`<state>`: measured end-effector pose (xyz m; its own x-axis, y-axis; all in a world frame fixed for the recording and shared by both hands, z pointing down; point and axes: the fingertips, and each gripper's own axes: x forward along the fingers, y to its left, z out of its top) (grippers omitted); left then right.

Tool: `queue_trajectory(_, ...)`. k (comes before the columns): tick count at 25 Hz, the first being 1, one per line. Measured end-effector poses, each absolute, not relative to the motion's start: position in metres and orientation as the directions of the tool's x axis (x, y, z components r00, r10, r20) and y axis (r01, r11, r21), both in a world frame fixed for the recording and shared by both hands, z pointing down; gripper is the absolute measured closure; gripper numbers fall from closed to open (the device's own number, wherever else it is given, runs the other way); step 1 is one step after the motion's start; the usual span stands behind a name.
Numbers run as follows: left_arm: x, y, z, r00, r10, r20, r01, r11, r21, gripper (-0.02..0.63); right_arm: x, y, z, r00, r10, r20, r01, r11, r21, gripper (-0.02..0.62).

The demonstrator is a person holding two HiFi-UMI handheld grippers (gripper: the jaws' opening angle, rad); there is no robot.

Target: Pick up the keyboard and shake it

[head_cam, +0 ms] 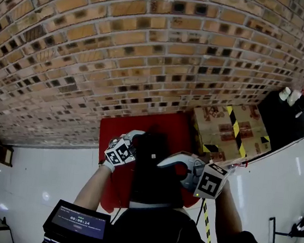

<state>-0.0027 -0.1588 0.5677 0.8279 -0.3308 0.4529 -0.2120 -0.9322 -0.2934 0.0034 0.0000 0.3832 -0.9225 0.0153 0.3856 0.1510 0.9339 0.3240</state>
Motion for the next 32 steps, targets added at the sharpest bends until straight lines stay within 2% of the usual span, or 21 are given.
queue_trajectory(9, -0.011, -0.169, 0.510, 0.815, -0.449, 0.367, -0.253, -0.845, -0.470, 0.439, 0.000, 0.019, 0.361, -0.918, -0.012, 0.396, 0.182, 0.875, 0.449, 0.489)
queue_trajectory(15, -0.015, -0.174, 0.526, 0.801, -0.437, 0.408, -0.255, -0.867, -0.428, 0.438, -0.002, 0.007, 0.367, -0.919, -0.005, 0.394, 0.177, 0.889, 0.423, 0.491)
queue_trajectory(21, -0.018, -0.172, 0.505, 0.795, -0.503, 0.339, -0.306, -0.815, -0.491, 0.439, -0.002, 0.021, 0.362, -0.912, 0.011, 0.410, 0.216, 0.864, 0.456, 0.485)
queue_trajectory(23, -0.018, -0.169, 0.517, 0.794, -0.484, 0.367, -0.305, -0.841, -0.448, 0.439, -0.002, 0.016, 0.364, -0.918, 0.024, 0.395, 0.205, 0.883, 0.423, 0.485)
queue_trajectory(27, -0.015, -0.146, 0.561, 0.811, -0.389, 0.437, -0.301, -0.918, -0.259, 0.442, -0.005, 0.001, 0.366, -0.937, 0.076, 0.341, 0.181, 0.940, 0.289, 0.490)
queue_trajectory(32, -0.006, -0.098, 0.600, 0.831, -0.269, 0.487, -0.271, -0.960, -0.068, 0.476, -0.014, -0.021, 0.374, -0.954, 0.138, 0.266, 0.175, 0.977, 0.121, 0.508)
